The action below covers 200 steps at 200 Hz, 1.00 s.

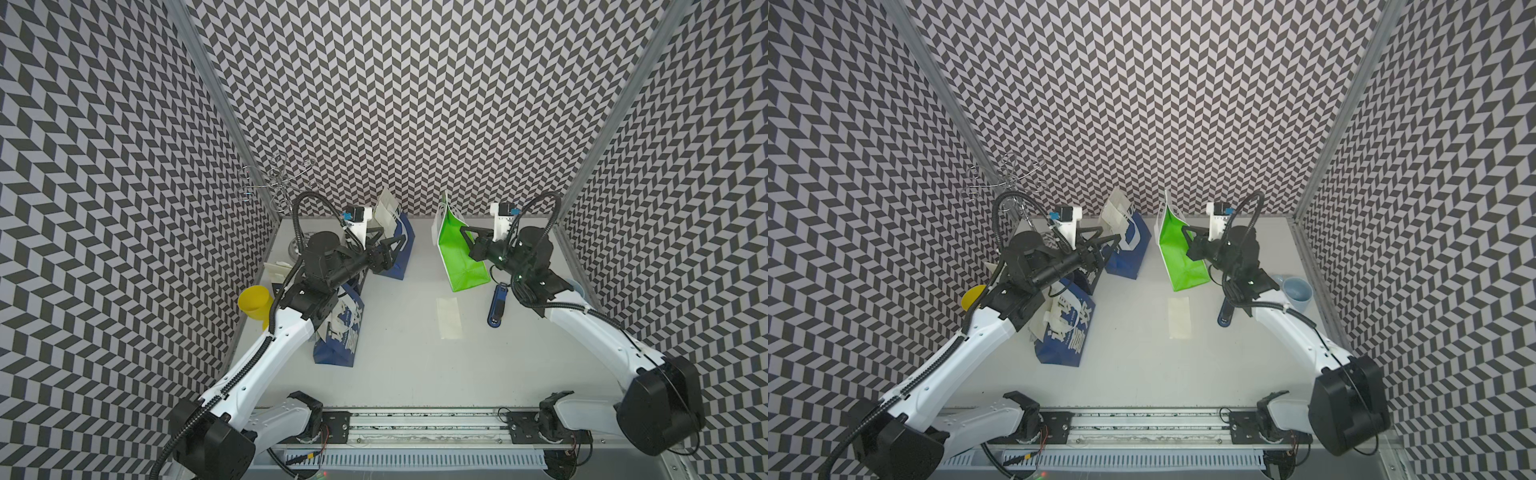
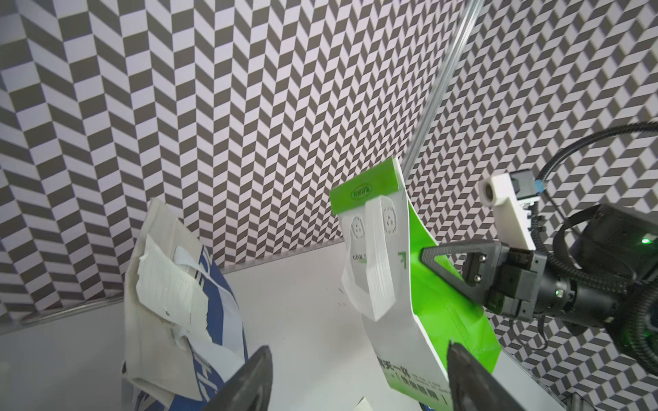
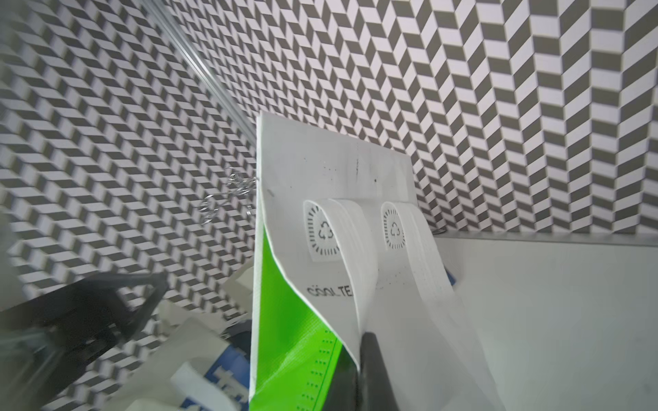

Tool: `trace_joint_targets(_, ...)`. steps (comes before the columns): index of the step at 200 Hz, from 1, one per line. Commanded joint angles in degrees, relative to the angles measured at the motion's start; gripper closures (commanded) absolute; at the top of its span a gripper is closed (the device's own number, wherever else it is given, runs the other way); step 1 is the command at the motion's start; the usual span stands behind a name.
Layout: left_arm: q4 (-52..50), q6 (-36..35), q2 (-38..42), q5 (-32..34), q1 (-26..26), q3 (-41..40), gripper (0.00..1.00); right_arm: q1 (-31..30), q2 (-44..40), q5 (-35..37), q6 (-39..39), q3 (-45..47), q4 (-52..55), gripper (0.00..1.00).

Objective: Staple the receipts to the bags
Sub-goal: Pick up the takeout bag from the center of the board.

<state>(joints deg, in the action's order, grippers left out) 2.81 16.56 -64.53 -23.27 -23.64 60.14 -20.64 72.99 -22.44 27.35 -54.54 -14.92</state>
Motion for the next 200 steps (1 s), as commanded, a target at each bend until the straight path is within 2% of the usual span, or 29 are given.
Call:
trace_joint_targets(1,2.4,-1.6,2.6,-10.9,1.9,2.5,0.22,0.3,-5.0,-13.0,9.3,4.2,-10.9,1.0)
trace_joint_targets(23,1.5,-5.1,3.6,-15.1,2.7,2.5,0.21,0.2,-7.9,-21.2,14.4,7.7,-15.0,1.0)
trace_joint_targets(40,2.6,-4.6,3.5,-18.0,2.7,1.7,0.19,0.2,-8.6,-28.4,15.9,8.6,-16.6,1.0)
trace_joint_targets(53,5.7,-1.9,3.2,-22.2,2.6,0.8,0.18,-0.7,-9.6,-27.5,14.7,8.8,-14.3,1.0)
trace_joint_targets(64,8.1,0.4,2.8,-24.7,1.8,0.6,0.18,-2.7,-11.3,-21.0,8.7,8.2,-9.0,1.0)
trace_joint_targets(85,7.2,1.1,1.3,-22.9,-1.5,2.1,0.18,-9.5,-13.3,-0.6,-4.9,4.8,3.1,1.0)
trace_joint_targets(101,3.1,0.8,-0.9,-18.6,-3.9,4.9,0.18,-12.5,-13.3,12.2,-7.8,3.8,5.8,1.0)
trace_joint_targets(112,1.4,1.3,-2.5,-16.9,-4.9,6.2,0.17,-13.5,-13.1,18.2,-7.8,3.7,6.2,1.0)
trace_joint_targets(131,1.9,3.2,-4.0,-16.0,-5.4,6.3,0.17,-14.8,-13.1,24.4,-8.2,4.9,4.4,1.0)
trace_joint_targets(165,5.6,7.5,-4.9,-12.8,-5.7,4.9,0.21,-19.4,-12.3,33.8,-14.1,4.8,3.8,1.0)
trace_joint_targets(200,5.6,8.6,-8.7,-10.0,-6.1,6.5,0.22,-24.2,-11.6,41.2,-19.0,5.8,2.2,1.0)
